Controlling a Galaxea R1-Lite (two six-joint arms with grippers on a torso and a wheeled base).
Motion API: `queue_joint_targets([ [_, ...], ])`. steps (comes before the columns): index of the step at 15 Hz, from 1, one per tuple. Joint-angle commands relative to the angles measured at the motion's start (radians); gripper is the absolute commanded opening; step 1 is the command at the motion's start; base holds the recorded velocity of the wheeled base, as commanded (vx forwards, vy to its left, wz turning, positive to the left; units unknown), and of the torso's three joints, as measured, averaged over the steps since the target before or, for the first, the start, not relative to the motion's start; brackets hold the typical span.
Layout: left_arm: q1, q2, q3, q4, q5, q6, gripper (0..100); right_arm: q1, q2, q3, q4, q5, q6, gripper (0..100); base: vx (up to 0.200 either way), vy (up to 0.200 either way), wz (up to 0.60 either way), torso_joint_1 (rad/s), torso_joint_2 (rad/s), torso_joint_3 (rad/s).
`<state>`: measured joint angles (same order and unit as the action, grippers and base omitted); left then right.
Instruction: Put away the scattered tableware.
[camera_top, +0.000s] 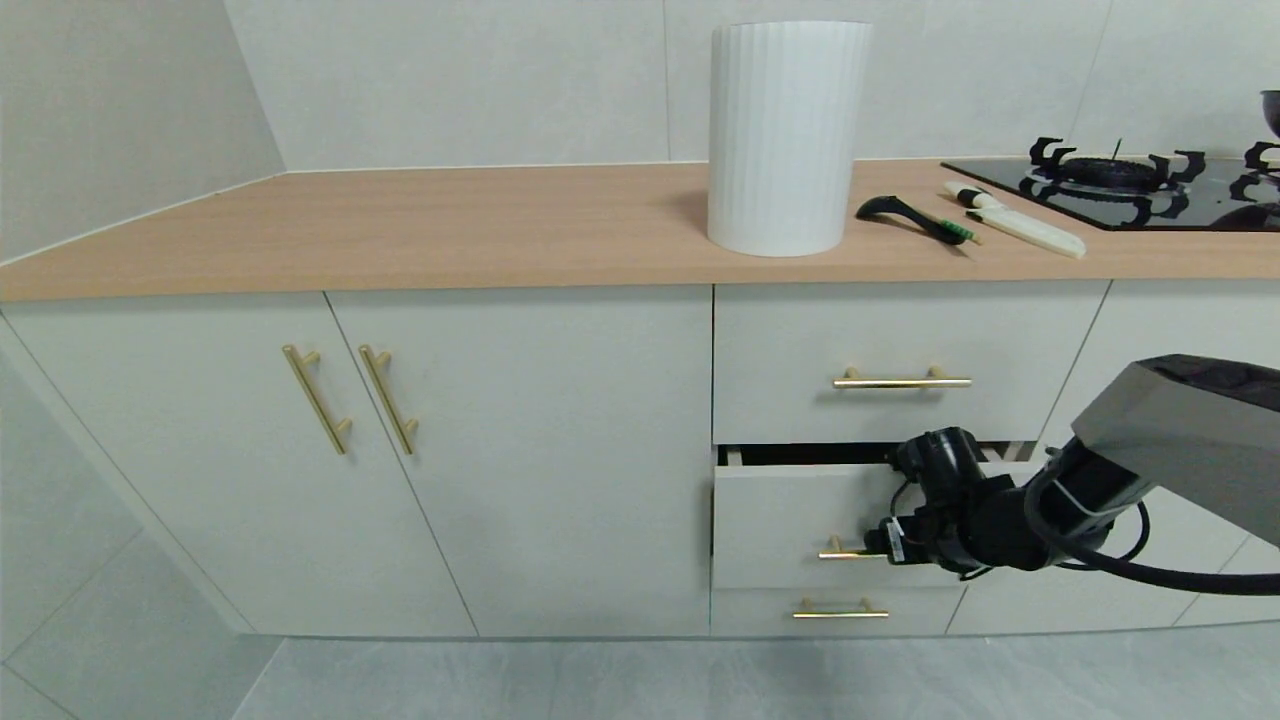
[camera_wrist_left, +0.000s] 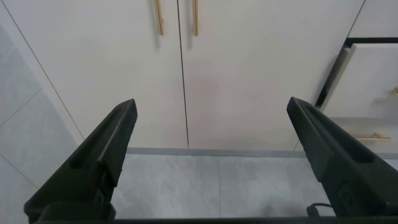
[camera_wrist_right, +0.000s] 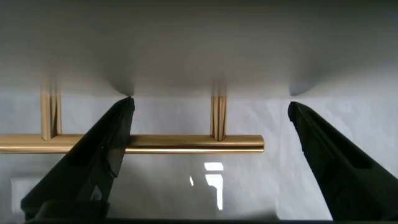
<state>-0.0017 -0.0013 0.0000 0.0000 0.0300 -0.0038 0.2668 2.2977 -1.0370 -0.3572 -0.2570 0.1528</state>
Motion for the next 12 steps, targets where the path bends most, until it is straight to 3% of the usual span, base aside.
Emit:
queue_joint_targets([
  [1, 0.0, 0.001, 0.0, 0.0, 0.001, -0.001, 100, 0.009, -0.176, 0.014, 0.119, 0.01, 0.002, 100, 0.0, 0.0, 0.0, 0.0, 0.0, 0.0],
  [5, 0.0, 0.001, 0.0, 0.0, 0.001, -0.001, 100, 0.078, -0.396, 0.064, 0.159, 0.01, 0.004, 100, 0.0, 0.0, 0.0, 0.0, 0.0, 0.0],
  [8, 0.0, 0.001, 0.0, 0.0, 0.001, -0.001, 100, 0.098, -0.419, 0.071, 0.146, 0.005, 0.01, 100, 0.0, 0.0, 0.0, 0.0, 0.0, 0.0],
  [12, 0.0, 0.001, 0.0, 0.0, 0.001, -0.001, 100, 0.097, -0.357, 0.086, 0.0, -0.001, 0.011, 100, 0.0, 0.0, 0.0, 0.0, 0.0, 0.0],
])
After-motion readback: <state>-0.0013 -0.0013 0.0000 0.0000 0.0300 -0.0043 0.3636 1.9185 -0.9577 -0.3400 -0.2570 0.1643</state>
